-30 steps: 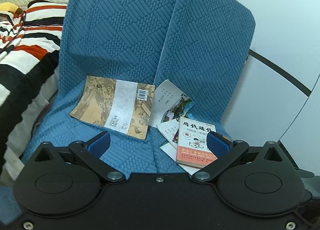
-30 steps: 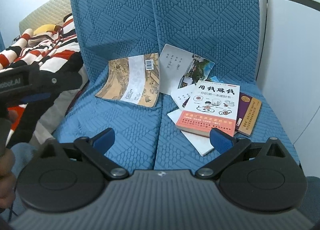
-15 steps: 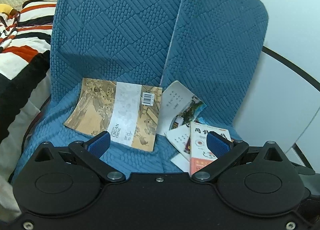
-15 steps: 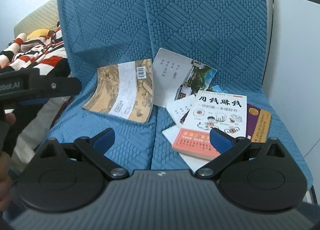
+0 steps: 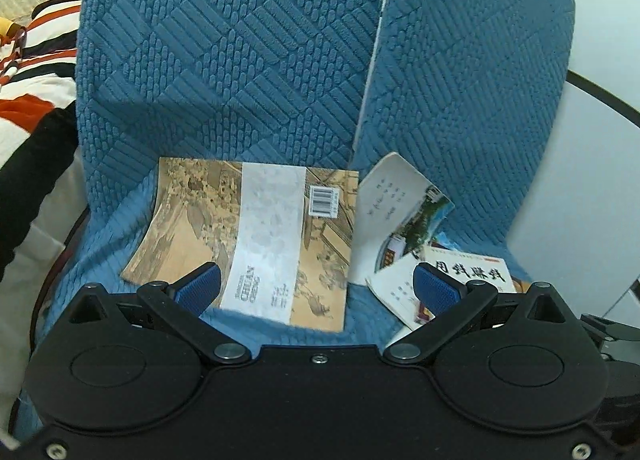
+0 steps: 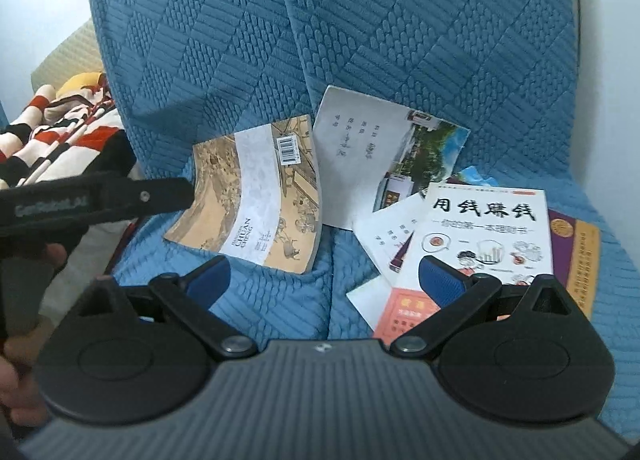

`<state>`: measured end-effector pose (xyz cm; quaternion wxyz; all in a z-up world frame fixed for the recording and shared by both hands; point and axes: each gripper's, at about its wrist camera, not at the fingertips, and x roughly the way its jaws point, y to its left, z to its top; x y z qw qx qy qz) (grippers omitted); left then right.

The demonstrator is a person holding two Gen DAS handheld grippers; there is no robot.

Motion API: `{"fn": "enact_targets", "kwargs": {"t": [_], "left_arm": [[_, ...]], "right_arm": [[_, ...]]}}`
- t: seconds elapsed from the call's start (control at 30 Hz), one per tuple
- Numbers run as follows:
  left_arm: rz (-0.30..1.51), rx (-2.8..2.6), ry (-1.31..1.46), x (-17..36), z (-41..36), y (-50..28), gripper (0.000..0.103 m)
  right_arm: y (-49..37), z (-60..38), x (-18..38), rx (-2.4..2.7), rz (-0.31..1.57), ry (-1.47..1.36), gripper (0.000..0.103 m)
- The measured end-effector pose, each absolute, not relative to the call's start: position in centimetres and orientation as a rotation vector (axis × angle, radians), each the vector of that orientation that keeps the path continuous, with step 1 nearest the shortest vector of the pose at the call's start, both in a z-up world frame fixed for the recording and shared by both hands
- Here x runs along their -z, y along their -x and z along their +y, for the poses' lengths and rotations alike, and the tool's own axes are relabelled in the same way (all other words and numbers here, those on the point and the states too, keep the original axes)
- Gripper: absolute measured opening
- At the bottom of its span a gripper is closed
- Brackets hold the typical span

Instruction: Organize objects

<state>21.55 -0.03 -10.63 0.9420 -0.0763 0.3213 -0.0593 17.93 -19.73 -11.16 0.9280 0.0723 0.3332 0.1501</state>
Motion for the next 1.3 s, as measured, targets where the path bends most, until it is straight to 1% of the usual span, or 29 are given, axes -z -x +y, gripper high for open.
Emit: {"fn": "enact_targets", "kwargs": {"t": [0.17,0.23,0.3,0.33,0.43,0.67,0.93,0.97,1.0,1.03,1.1,1.17,1.2,1.3], "left_arm": [[0.675,0.121,0.166,12.5,0.5,-23.9,0.102],[0.691,0.11,0.169,13.4,0.8,-24.7,0.102],[0.709,0.107,0.168,14.3,1.1,-25.5,0.102],[0.721,0.105,0.171,14.7,1.3,-25.9,0.102],[0.759,0.083,0.199,15.6,2.1,-27.3,0.102],[0.776,0.058,0.202,16.4,3.9,-28.6,0.102],[0.821,0.053,0.22,17.4,5.5,-28.9,0.102],[0.815,0.049,0.228,17.4,5.8,-28.9,0.102],[0.813,0.044,0.232,17.3,6.1,-29.0,0.102],[0.817,0.036,0.232,17.3,6.3,-29.1,0.102],[0.831,0.021,0.234,17.4,6.7,-29.2,0.102],[0.843,0.023,0.247,17.5,7.2,-29.4,0.098],[0.851,0.025,0.253,17.6,7.3,-29.5,0.096],[0.877,0.031,0.263,17.9,7.6,-29.7,0.093]], "right_arm": [[-20.3,-18.9,12.0,-0.312,0.692,-0.121,0.1],[-21.4,-18.8,12.4,-0.321,0.704,-0.135,0.092],[-22.6,-18.6,12.9,-0.325,0.721,-0.144,0.078],[-23.3,-18.4,13.2,-0.323,0.733,-0.147,0.077],[-25.1,-17.7,14.1,-0.337,0.766,-0.167,0.077],[-29.3,-15.7,16.3,-0.371,0.808,-0.185,0.076],[-32.8,-12.8,17.6,-0.377,0.773,-0.083,0.076],[-33.1,-12.6,17.6,-0.391,0.774,-0.085,0.075],[-33.5,-12.4,17.7,-0.408,0.777,-0.093,0.071],[-33.8,-12.2,17.8,-0.415,0.784,-0.092,0.069],[-34.3,-11.9,17.7,-0.422,0.776,-0.085,0.068],[-34.8,-11.8,17.7,-0.44,0.762,-0.09,0.068],[-35.0,-11.8,17.7,-0.448,0.761,-0.099,0.067],[-35.7,-12.0,17.5,-0.469,0.767,-0.138,0.068]]}}
